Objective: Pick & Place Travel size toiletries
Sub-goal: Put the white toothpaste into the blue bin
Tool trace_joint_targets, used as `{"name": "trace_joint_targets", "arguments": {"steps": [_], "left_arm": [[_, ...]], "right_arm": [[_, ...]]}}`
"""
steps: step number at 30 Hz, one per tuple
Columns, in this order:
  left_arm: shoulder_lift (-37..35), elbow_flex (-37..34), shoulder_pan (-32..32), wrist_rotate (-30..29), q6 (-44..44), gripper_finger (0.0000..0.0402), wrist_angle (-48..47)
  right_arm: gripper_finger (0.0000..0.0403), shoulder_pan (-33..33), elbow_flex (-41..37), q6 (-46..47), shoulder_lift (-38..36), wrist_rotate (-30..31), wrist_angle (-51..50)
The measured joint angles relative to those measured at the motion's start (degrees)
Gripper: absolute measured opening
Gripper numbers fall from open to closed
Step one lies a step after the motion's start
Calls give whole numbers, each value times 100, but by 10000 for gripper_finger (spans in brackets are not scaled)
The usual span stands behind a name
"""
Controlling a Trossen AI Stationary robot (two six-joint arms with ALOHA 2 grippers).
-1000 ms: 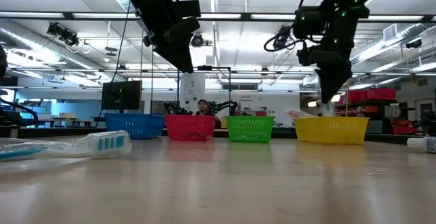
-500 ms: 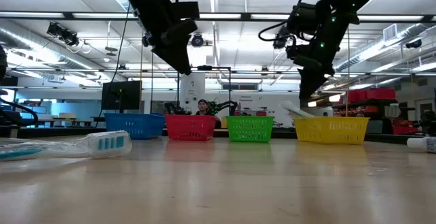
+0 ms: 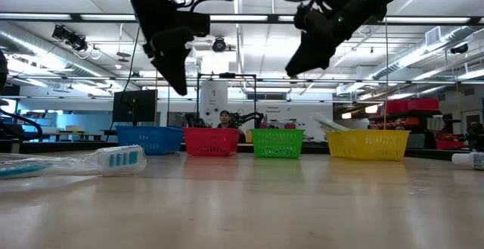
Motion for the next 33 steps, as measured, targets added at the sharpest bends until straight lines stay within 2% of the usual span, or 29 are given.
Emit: {"name": "trace_joint_targets", "arguments": {"steps": [5,10,17,23,33], "left_arm": [[-285,-304,-40,-209,-3,153,-202],[-940,-942,-66,34,-274,153,245],[-1612,-1684,-273,477,-748,153,932],[-1541,-1966,-646,1095,-1433,153,914],[-1517,-2208,-1217,1389,-1803,153,1017]], "right_arm": [[141,561,0,35,2,3,-3],[158,1042,0,54,25,-3,12],[206,1517,-2,158,371,3,292],[222,1712,-2,554,803,441,487],[222,1912,-2,689,1379,394,814]]}}
